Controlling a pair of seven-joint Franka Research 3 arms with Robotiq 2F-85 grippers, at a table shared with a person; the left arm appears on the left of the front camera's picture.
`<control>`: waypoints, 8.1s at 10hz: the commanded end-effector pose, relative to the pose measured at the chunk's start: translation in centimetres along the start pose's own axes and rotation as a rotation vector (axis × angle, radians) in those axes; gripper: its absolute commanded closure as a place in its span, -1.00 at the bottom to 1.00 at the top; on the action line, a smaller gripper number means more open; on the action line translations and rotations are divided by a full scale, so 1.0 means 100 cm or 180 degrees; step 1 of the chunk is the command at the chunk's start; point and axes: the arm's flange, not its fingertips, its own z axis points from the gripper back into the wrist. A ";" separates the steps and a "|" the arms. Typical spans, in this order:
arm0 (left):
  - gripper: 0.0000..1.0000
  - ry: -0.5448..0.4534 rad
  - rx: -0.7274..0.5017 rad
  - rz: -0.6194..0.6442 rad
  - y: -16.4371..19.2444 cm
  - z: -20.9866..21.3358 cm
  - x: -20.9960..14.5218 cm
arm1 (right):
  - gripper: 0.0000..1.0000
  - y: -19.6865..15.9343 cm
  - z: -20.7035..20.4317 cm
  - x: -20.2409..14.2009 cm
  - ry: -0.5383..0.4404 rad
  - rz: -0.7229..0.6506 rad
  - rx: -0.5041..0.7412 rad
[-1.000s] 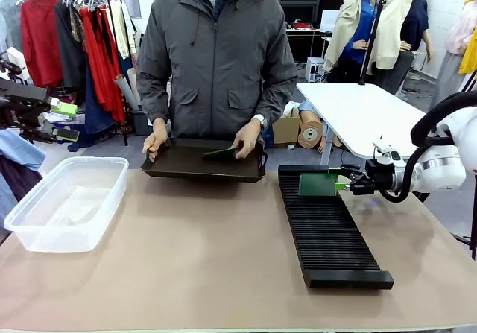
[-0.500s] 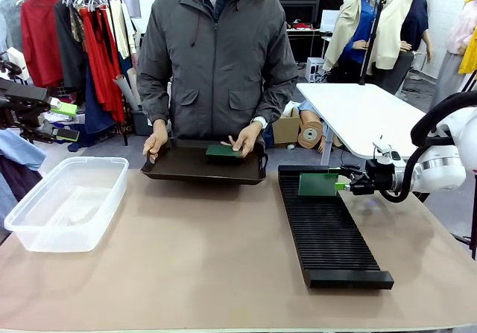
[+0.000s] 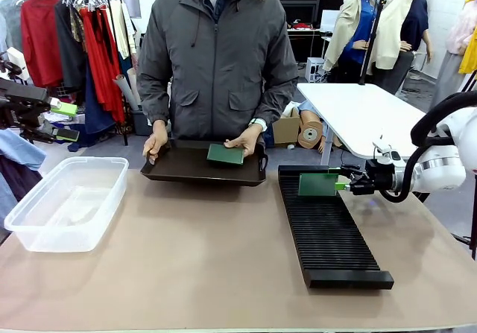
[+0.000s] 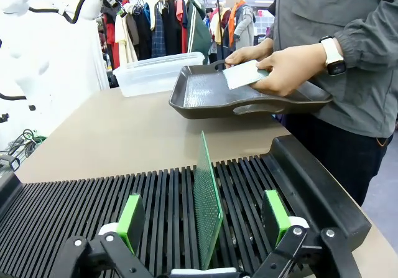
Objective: Sort PCBs into racks and boxes based on the side picked up.
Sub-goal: Pick up the Blank PCB handed by the Human.
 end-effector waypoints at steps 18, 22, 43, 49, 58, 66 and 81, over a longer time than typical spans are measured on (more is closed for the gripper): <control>-1.00 0.0004 -0.0036 0.0033 -0.002 0.001 0.000 | -1.00 0.141 -0.100 0.143 0.0236 -0.2316 0.0181; -1.00 0.0004 -0.0036 0.0033 -0.002 0.001 0.000 | -1.00 0.167 -0.092 0.184 0.0264 -0.2887 0.0190; -1.00 0.0004 -0.0036 0.0033 -0.002 0.001 0.000 | -1.00 0.192 -0.079 0.210 0.0311 -0.3441 0.0281; -1.00 0.0004 -0.0036 0.0033 -0.002 0.001 0.000 | -1.00 0.146 -0.109 0.214 0.0195 -0.3275 0.0147; -1.00 0.0004 -0.0036 0.0033 -0.002 0.001 0.000 | -1.00 0.098 -0.179 0.219 0.0364 -0.3456 0.0410; -1.00 0.0004 -0.0036 0.0033 -0.002 0.001 0.000 | -1.00 0.094 -0.230 0.215 0.0320 -0.3401 0.0464; -1.00 0.0004 -0.0036 0.0033 -0.002 0.001 0.000 | -0.55 0.081 -0.266 0.213 0.0118 -0.3385 0.0512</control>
